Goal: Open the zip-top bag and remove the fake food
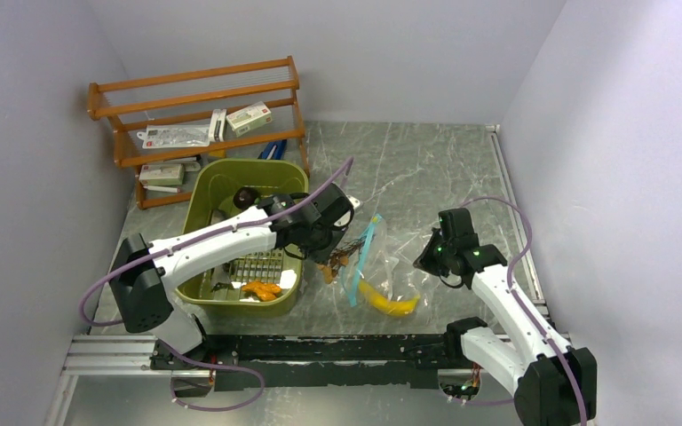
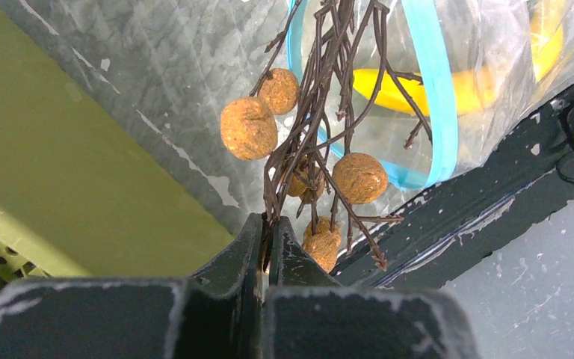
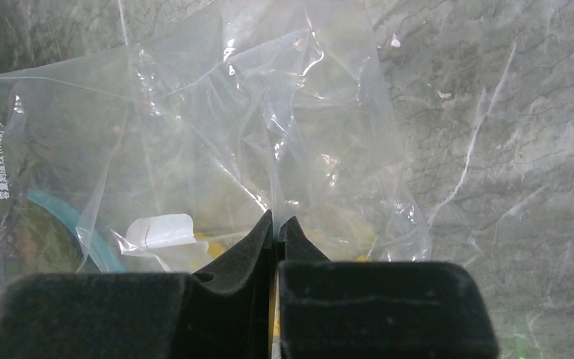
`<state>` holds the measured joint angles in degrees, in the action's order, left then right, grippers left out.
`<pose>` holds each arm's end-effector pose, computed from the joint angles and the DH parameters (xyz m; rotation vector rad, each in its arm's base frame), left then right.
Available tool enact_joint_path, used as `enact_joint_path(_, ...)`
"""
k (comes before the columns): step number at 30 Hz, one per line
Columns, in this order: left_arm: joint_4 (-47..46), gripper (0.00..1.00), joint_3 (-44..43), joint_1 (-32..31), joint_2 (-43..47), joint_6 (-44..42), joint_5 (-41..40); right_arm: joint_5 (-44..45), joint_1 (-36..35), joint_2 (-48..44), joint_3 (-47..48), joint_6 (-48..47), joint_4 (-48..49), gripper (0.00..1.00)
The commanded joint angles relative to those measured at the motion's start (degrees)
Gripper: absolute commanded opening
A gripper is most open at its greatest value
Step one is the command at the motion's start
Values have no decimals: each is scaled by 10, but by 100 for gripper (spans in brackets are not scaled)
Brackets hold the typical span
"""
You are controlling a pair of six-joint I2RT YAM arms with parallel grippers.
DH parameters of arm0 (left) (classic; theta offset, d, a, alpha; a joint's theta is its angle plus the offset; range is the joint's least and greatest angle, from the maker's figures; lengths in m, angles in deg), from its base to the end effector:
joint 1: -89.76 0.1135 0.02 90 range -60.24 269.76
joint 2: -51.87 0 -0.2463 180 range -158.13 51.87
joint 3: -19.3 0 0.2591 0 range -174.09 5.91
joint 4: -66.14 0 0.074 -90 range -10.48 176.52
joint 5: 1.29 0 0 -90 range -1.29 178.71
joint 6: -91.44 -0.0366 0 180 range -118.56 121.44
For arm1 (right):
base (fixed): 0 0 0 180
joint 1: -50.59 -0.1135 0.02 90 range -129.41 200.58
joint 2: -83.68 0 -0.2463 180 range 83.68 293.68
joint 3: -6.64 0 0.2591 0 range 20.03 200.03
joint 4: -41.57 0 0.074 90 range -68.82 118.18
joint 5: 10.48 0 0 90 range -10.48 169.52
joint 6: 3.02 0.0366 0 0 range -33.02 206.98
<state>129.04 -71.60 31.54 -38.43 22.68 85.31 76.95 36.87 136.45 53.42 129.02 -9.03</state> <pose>0.1766 -0.2809 0.2646 0.8404 2.5758 -0.3651 0.1838 0.0466 0.1903 0.6227 2.5401 0.4189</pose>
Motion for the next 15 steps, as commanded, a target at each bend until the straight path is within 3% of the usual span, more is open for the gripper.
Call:
enact_joint_path(1, 40, 7, -35, -1, 7, -38, 1, 3, 2, 1, -16, 19, 4, 1)
enact_joint_path(15, 77, 7, -77, -1, 18, -47, 2, 0, 2, -2, -22, 21, -1, 1)
